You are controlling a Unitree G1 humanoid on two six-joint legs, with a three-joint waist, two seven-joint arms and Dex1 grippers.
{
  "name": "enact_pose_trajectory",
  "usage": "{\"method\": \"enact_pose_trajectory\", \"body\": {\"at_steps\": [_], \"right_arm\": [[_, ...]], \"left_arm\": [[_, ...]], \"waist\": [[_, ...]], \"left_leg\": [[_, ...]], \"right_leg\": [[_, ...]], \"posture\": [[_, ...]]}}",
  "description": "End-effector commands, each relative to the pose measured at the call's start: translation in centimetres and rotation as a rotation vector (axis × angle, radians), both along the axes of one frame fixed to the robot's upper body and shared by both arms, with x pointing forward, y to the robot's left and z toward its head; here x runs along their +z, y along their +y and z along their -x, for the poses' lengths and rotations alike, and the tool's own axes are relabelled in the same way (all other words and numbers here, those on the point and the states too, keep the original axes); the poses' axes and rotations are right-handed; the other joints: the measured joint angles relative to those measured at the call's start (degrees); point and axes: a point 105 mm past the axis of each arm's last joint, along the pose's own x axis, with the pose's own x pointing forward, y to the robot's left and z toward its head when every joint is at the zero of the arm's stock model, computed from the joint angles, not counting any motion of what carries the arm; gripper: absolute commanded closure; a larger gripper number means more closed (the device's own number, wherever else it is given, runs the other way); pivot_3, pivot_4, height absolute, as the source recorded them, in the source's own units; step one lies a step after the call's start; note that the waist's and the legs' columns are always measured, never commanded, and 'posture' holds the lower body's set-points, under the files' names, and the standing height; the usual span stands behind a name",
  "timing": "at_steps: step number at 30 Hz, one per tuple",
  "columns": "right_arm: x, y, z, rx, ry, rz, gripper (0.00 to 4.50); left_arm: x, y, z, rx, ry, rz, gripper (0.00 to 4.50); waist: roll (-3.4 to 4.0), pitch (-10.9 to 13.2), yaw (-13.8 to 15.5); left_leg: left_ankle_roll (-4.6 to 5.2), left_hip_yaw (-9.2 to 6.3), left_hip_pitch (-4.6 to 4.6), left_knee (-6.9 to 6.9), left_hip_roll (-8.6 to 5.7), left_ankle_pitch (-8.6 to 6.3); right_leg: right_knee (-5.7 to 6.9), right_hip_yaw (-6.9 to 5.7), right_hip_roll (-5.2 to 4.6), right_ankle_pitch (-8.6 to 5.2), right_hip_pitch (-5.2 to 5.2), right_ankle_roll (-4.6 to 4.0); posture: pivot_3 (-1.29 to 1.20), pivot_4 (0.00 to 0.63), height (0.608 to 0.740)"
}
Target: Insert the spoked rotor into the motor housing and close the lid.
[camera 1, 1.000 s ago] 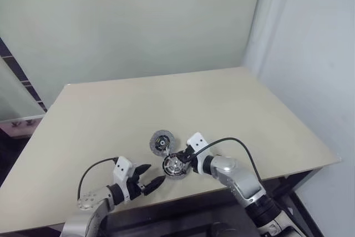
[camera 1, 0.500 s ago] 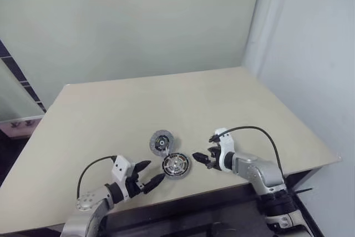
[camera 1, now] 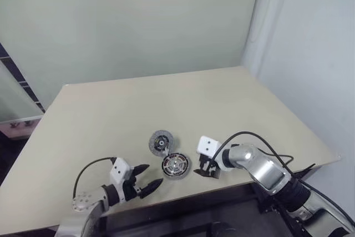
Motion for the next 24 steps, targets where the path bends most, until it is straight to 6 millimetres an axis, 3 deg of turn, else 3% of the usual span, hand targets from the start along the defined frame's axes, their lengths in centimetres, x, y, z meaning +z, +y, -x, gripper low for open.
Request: {"method": "enact_pose_trajectory", "body": {"at_steps": [1, 3, 14, 24], "right_arm": [[1.6, 1.9, 0.7, 0.169, -0.106, 0.028, 0.0], [1.5, 2.4, 1.0, 0.218, -0.112, 0.045, 0.0], [-0.7, 3.0, 1.2, 0.383, -0.183, 0.257, 0.0], [-1.1, 3.6, 0.9, 0.389, -0.176, 0.342, 0.0]], "left_arm": [[1.2, 0.0, 0.0, -0.033, -0.029, -0.011, 0.2], [1.2, 0.2, 0.2, -0.032, -0.013, -0.016, 0.61], [1.2, -0.1, 0.3, -0.013, 0.006, -0.006, 4.45], [1.3, -0.4, 0.5, -0.018, 0.003, -0.006, 4.45]], "waist": [[-0.02, 0.01, 0.02], [-0.02, 0.02, 0.02], [-0.03, 0.02, 0.6], [-0.03, 0.02, 0.7]], "left_leg": [[0.0, 0.0, 0.0, 0.0, 0.01, 0.0], [0.0, 0.0, -0.01, 0.0, 0.0, 0.0], [-0.02, -0.03, 0.01, 0.0, 0.0, 0.0], [-0.02, -0.07, 0.03, 0.0, 0.0, 0.0]], "right_leg": [[0.0, -0.01, 0.0, 0.0, 0.0, 0.0], [0.0, -0.02, -0.02, 0.0, 0.0, 0.0], [0.02, -0.06, -0.04, 0.0, -0.01, 0.0], [0.07, -0.1, -0.04, 0.0, -0.02, 0.0]], "posture": [[0.0, 0.0, 0.74], [0.0, 0.0, 0.74], [0.0, 0.0, 0.74], [0.0, 0.0, 0.74]]}}
